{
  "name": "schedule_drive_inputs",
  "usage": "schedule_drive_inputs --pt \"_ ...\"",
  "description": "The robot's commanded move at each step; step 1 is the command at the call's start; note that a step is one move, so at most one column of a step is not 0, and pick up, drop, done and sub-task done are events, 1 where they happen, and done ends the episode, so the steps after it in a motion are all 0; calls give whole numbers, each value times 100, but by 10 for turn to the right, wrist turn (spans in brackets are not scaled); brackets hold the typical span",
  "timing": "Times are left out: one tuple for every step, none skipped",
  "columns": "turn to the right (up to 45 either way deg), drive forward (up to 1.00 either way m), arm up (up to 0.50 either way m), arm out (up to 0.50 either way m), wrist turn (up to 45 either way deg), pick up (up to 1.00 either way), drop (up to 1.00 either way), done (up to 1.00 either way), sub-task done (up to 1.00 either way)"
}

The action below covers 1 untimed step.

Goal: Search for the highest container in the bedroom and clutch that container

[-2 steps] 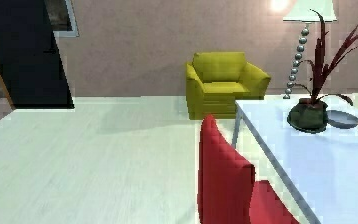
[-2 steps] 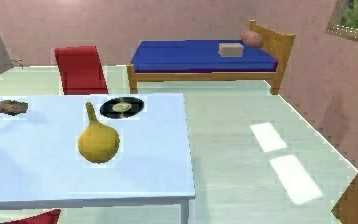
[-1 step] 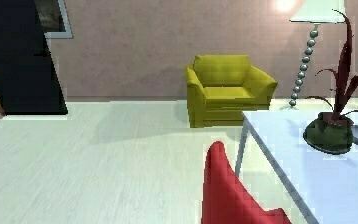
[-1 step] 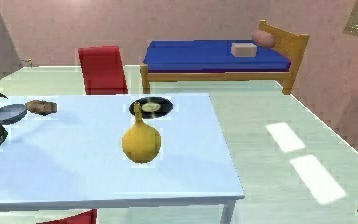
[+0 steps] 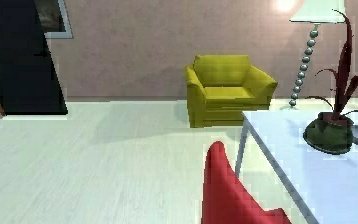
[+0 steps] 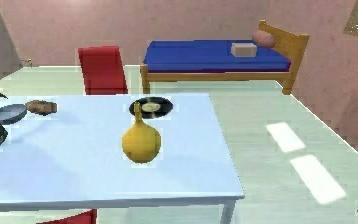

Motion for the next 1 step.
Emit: schedule_drive_inputs --pt "0 0 38 0 0 0 0 0 0"
